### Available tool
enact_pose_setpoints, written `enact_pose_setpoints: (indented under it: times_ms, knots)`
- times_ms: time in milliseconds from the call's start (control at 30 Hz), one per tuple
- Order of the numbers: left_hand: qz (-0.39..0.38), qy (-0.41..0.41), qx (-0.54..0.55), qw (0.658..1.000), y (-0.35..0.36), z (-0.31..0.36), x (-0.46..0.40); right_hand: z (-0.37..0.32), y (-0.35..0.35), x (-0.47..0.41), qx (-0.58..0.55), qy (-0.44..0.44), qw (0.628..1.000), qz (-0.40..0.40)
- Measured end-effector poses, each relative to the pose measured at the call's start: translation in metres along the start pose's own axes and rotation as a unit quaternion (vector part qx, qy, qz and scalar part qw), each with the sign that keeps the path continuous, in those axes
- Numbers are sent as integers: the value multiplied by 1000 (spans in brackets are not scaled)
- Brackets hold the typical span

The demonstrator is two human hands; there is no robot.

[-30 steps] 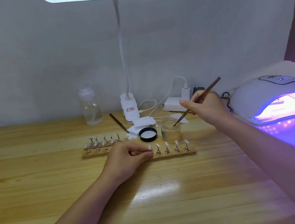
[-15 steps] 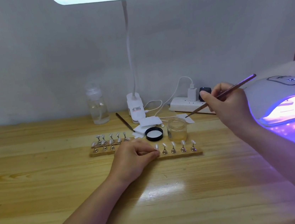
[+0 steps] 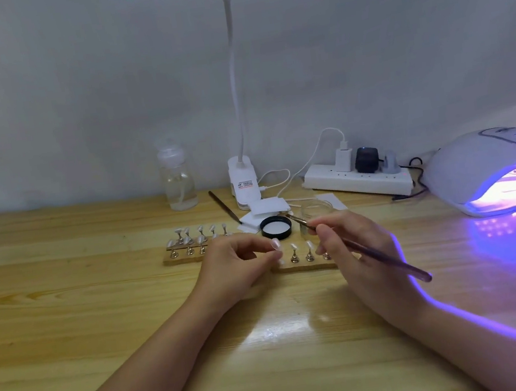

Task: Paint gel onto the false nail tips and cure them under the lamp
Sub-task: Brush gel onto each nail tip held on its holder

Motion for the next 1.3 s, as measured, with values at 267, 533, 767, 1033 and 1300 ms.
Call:
enact_pose_setpoints:
  times_ms: [267, 533, 767, 1033, 1300]
  knots:
    - [-8, 1, -28, 1000, -2, -2, 0, -1, 3, 3, 23, 8, 999, -44]
    - [-29, 15, -40, 999, 1, 2, 1, -1, 2, 3, 100, -31, 994, -13]
    - [-33, 22, -26, 999, 1, 2, 0, 1, 6, 3, 126, -59, 990, -14]
    - [-27, 6, -5, 1000, 1, -1, 1, -3, 6, 1, 133, -58, 989, -8]
    - [-15, 11, -11, 1000, -1, -4, -2, -3, 6, 1, 155, -40, 987, 0]
Point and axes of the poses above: each hand's wrist, its own x-axis away from the middle knuckle, its own y-axis out of the palm, z = x × y, the point moved 5 cm from there along -x, towards the middle knuckle, and after that the axes turned 15 degrees about x, right-handed, at the moved point
